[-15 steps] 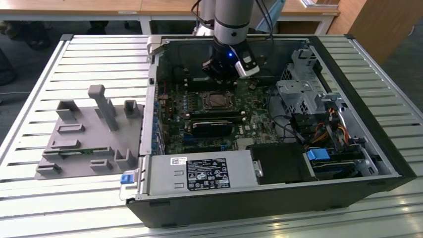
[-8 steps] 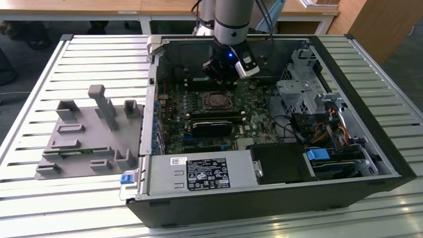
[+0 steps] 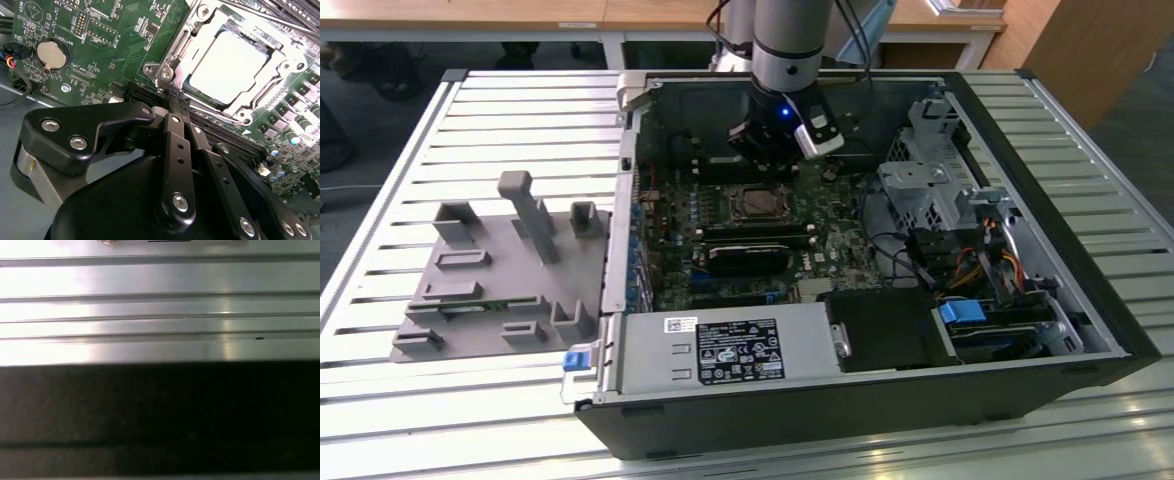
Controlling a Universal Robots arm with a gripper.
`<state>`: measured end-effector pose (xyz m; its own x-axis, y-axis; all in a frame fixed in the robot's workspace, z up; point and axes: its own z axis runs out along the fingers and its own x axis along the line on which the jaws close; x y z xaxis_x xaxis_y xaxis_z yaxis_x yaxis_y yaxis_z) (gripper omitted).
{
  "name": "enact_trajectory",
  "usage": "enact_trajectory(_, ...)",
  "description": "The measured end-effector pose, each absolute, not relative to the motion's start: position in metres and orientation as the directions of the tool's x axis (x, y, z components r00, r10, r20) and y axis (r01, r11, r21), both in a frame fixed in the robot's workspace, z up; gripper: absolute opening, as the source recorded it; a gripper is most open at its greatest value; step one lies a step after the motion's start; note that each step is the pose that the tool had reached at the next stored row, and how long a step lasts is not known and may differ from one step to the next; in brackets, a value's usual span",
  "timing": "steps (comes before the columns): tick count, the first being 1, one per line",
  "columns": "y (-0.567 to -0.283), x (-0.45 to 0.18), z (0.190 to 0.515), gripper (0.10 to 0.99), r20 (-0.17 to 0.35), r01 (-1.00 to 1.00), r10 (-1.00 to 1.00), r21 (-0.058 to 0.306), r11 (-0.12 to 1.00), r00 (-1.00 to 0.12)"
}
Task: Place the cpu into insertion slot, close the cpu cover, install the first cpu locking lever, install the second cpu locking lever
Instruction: 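Install the first cpu locking lever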
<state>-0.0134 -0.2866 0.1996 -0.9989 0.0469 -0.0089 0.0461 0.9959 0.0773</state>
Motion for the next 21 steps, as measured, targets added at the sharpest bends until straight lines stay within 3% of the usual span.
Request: enact_trajectory(21,-0.2864,-0.0133,0.1954,0.106,-0.011,0.046,0.047,0.050,0.998,-0.999)
